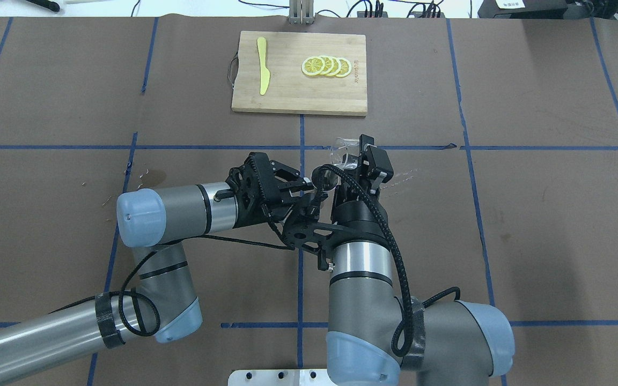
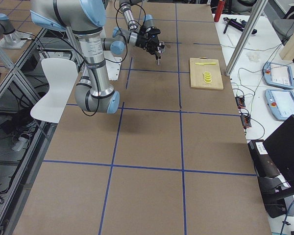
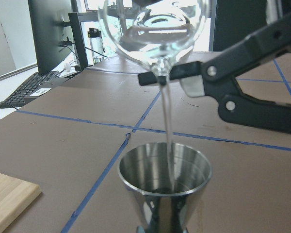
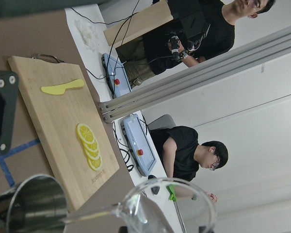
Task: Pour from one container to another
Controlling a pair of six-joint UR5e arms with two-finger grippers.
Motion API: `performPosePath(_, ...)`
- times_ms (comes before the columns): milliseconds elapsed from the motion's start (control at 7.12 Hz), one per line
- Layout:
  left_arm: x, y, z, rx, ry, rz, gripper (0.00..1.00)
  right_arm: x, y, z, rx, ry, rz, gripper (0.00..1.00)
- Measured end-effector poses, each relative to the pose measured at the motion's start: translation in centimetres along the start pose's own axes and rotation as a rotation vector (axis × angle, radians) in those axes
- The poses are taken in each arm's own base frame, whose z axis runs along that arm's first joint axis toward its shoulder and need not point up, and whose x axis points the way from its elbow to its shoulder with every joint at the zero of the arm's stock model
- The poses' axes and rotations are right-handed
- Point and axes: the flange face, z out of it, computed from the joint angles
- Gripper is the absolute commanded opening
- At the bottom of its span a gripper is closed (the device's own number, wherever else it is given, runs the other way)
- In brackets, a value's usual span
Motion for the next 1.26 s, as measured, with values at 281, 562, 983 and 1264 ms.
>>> performPosePath(281, 0.01, -0.04, -0.02, 0.001, 0.0, 0.0, 0.0, 0.06, -0.04, -0.03, 0.003, 0.008, -0.013, 0.0)
performPosePath(562, 0.04, -0.16, -0.07, 0.003, 0.0, -0.001, 0.0, 0.03, -0.05, -0.03, 0.004, 0.012, -0.024, 0.0)
performPosePath(983, 0.1, -0.17, -0.06, 0.003, 0.001, 0.0, 0.0, 0.05, -0.02, 0.04, 0.004, 0.015, -0.046, 0.0)
performPosePath(1264, 0.16, -0.16, -0.04, 0.003, 0.001, -0.001, 0.0, 0.04, 0.02, 0.06, 0.004, 0.018, -0.064, 0.0)
